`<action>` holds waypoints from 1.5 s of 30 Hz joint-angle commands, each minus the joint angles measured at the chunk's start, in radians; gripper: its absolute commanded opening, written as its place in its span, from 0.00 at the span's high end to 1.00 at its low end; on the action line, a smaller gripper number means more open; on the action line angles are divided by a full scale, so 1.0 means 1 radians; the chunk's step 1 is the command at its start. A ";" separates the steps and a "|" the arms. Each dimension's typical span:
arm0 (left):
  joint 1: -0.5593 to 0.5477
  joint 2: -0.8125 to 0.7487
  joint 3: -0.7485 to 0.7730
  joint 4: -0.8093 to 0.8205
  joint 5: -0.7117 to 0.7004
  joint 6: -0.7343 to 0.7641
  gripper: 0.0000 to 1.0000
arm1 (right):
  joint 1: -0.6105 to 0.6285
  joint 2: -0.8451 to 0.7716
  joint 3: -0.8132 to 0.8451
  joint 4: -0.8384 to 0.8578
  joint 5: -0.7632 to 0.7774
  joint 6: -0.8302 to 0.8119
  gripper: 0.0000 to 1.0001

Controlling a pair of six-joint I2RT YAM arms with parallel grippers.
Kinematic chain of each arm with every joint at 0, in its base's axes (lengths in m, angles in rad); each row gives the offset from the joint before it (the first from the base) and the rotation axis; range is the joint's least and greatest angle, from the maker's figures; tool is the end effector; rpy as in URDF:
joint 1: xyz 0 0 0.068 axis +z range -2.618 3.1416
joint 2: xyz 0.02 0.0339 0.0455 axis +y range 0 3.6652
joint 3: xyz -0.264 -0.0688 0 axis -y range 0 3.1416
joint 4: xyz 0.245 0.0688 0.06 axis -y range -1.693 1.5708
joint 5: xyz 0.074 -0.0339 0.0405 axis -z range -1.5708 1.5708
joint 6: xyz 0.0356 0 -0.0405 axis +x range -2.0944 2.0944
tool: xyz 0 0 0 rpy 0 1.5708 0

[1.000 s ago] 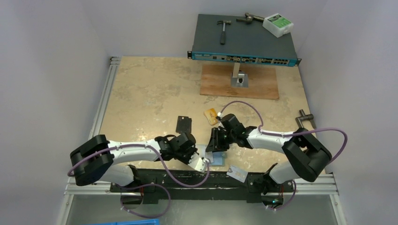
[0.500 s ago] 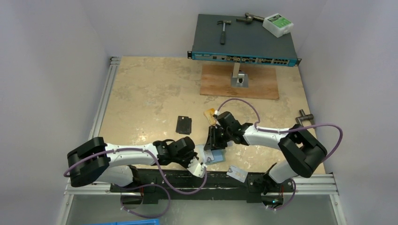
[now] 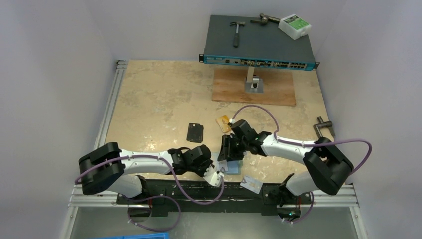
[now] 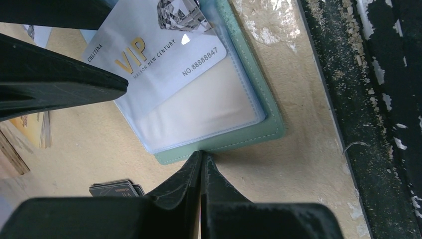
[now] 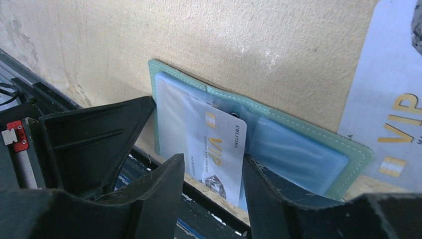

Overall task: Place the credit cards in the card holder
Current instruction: Insert the credit card into the card holder.

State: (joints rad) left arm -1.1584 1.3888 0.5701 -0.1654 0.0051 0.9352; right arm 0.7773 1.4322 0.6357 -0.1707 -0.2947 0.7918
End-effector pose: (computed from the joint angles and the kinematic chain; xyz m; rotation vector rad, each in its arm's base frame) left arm 0.0977 -0.2237 0.1439 2.2154 1.2780 -0.0925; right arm 0.1774 0.1891 0.1528 -0.1082 2.7781 0.9026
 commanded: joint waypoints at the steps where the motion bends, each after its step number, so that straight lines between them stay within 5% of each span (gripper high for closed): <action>1: -0.004 0.029 0.002 -0.035 -0.001 -0.007 1.00 | 0.006 -0.045 0.028 -0.061 0.036 -0.023 0.53; 30: -0.006 0.043 0.032 -0.069 -0.002 -0.027 1.00 | 0.059 -0.096 -0.084 0.010 0.021 0.057 0.51; 45: -0.011 0.032 0.009 -0.008 -0.031 -0.025 1.00 | 0.130 0.019 0.045 0.021 0.037 0.041 0.52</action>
State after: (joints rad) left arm -1.1641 1.4120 0.5961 -0.1822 -0.0189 0.9264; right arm 0.8955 1.4384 0.6395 -0.1684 -0.2733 0.8364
